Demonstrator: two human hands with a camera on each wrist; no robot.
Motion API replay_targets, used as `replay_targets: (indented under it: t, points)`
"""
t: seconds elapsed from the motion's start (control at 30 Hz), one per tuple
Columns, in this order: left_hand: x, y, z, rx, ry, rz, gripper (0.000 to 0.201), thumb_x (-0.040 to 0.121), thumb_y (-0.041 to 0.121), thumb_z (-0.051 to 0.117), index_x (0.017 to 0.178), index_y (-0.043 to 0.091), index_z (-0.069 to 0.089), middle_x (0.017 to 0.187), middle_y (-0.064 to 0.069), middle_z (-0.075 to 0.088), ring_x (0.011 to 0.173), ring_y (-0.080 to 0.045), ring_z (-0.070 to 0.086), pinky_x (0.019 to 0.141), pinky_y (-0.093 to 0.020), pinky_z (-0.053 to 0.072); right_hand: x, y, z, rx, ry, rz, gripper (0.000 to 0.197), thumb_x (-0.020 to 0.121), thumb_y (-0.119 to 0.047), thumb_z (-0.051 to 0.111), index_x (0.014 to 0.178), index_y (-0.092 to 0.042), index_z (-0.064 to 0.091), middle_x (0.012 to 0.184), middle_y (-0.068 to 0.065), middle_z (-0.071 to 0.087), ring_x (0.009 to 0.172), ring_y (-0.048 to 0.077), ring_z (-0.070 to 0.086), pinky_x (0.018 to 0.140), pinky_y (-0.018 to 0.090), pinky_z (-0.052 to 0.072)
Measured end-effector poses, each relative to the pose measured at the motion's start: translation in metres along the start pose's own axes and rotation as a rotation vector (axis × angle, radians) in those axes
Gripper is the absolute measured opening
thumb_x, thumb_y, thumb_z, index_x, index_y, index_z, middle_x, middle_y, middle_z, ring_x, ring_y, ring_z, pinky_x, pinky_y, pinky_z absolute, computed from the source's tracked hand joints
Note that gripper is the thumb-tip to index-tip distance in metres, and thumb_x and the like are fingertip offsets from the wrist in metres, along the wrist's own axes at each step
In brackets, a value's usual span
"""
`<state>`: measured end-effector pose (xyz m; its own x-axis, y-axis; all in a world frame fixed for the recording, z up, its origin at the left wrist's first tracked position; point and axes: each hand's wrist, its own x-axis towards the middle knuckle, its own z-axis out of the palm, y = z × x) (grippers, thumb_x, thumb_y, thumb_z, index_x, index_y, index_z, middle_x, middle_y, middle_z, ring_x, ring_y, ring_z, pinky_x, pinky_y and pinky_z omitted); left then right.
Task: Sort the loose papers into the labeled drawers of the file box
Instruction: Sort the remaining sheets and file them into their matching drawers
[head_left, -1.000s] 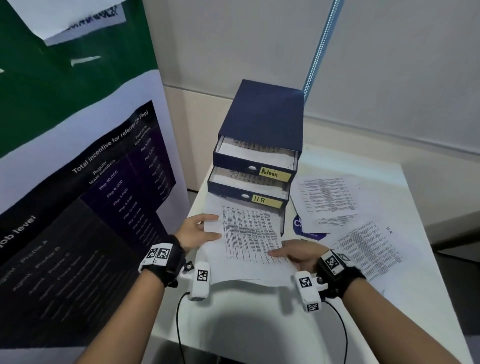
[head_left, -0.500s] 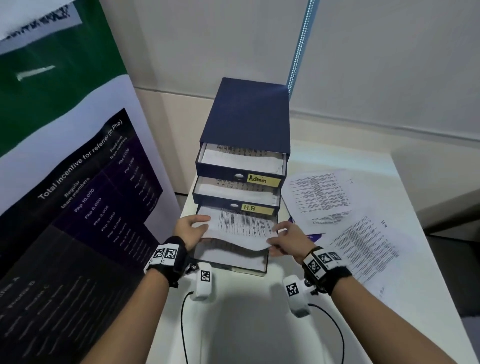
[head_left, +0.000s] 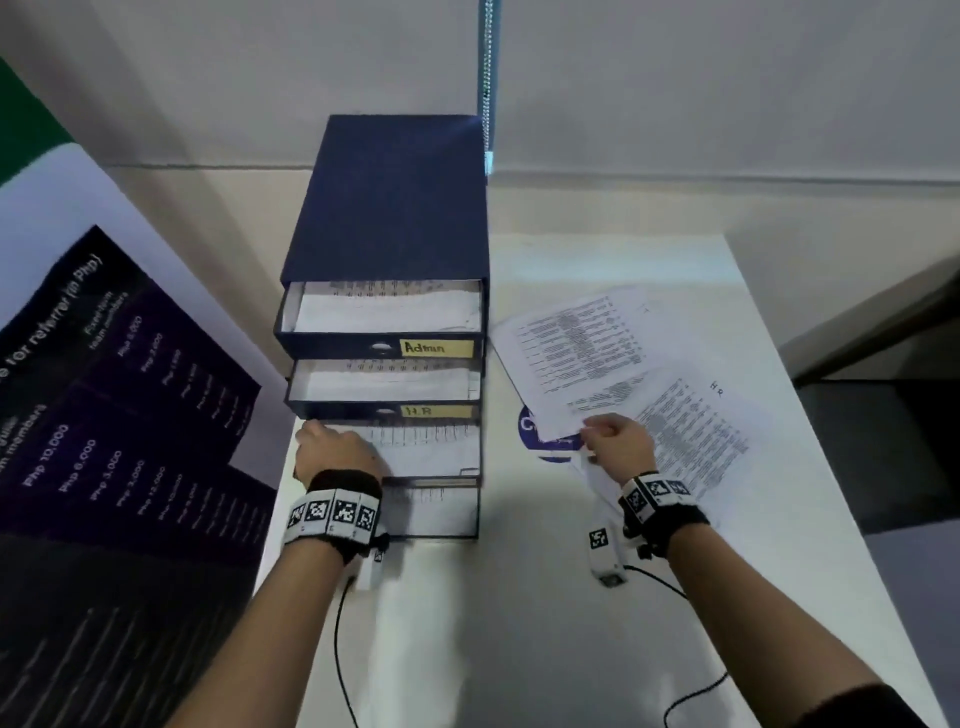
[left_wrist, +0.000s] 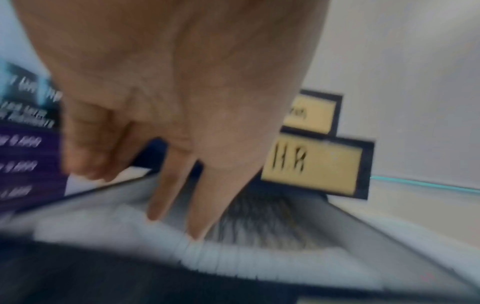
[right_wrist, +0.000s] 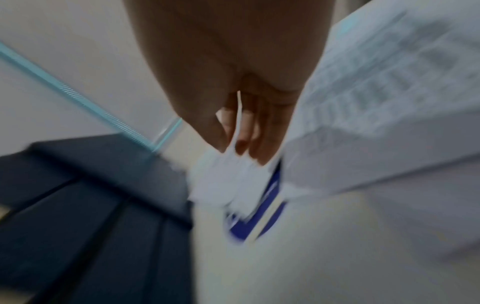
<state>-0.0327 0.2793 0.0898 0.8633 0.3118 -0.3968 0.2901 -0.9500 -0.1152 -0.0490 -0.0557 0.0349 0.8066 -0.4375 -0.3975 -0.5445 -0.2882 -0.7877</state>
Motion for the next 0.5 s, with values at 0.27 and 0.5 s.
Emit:
replay_targets:
  t: [0.27, 0.5]
  points:
    - [-0.064, 0.123, -0.068, -0.498, -0.155, 0.564, 0.018, 0.091, 0.032, 0.065, 0.102, 0.024, 0.076, 0.095, 0.003, 0.072, 0.087, -0.013, 0.063, 0.080, -0.021, 0.048, 0.047, 0.102, -0.097, -0.615, 0.256, 0.403, 0.085, 0.069, -0.055, 0.080, 0.131, -0.009, 0.044, 0.135, 0.025, 0.033, 0.126, 0.042, 0.036, 0.096, 0.051, 0.043]
    - [-0.038, 0.252, 0.024, -0.245, -0.323, 0.506, 0.036, 0.089, 0.024, 0.065, 0.124, 0.017, 0.064, 0.119, -0.005, 0.068, 0.114, -0.025, 0.062, 0.100, -0.030, 0.047, 0.055, 0.123, -0.110, -0.415, 0.196, 0.318, 0.088, 0.067, -0.036, 0.088, 0.136, -0.011, 0.040, 0.132, 0.023, 0.034, 0.118, 0.043, 0.048, 0.098, 0.048, 0.047]
